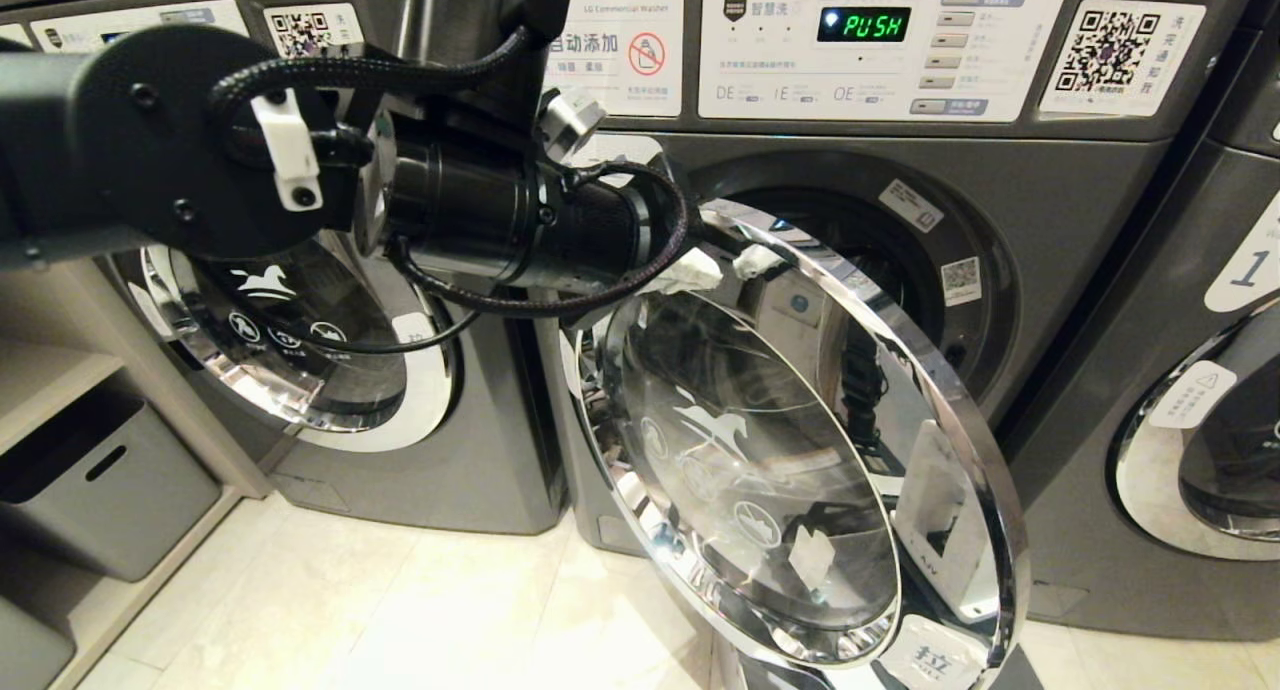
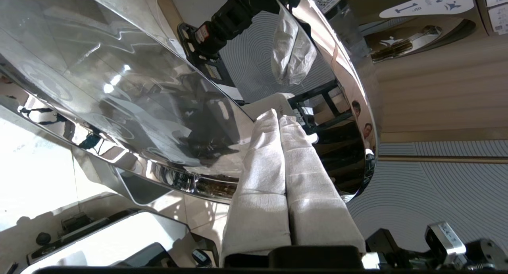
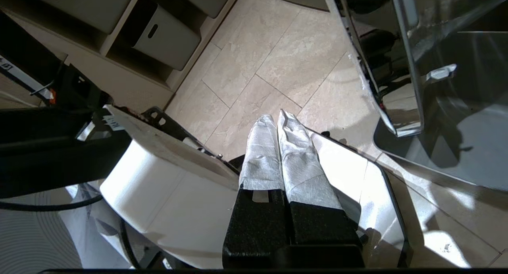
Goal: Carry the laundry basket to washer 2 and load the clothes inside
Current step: Close the washing machine door with the left hand
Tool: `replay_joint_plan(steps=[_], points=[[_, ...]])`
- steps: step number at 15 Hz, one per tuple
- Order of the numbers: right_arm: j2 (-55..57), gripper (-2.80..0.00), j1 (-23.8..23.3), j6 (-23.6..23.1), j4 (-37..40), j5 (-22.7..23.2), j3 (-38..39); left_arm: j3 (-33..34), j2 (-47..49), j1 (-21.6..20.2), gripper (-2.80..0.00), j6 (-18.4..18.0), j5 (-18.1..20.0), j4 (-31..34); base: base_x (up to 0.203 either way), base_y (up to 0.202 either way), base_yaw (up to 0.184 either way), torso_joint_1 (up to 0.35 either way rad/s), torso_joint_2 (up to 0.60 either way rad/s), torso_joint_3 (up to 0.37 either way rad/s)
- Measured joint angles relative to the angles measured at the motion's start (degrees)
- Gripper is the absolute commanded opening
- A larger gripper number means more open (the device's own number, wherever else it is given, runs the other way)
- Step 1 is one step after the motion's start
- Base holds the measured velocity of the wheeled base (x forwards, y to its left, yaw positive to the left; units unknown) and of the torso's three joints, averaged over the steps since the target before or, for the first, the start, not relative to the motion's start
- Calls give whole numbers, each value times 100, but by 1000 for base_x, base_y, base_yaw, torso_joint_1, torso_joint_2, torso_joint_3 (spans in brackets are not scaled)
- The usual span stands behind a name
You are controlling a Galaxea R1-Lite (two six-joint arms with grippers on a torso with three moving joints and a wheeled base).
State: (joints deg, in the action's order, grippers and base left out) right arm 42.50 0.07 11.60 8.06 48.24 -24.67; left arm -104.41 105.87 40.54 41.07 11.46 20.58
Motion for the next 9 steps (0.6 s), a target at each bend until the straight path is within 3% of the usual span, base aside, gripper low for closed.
replay_joint_plan(steps=[5,9], points=[[1005,-280,130,-485,-736,-20,19,-340,249,6,-280,-1,-6,16,0,0,0,0,0,0],[1493,-280,350,-541,-1097,-29,-21,-587,610,39,-280,-9,-5,-34,0,0,0,0,0,0]])
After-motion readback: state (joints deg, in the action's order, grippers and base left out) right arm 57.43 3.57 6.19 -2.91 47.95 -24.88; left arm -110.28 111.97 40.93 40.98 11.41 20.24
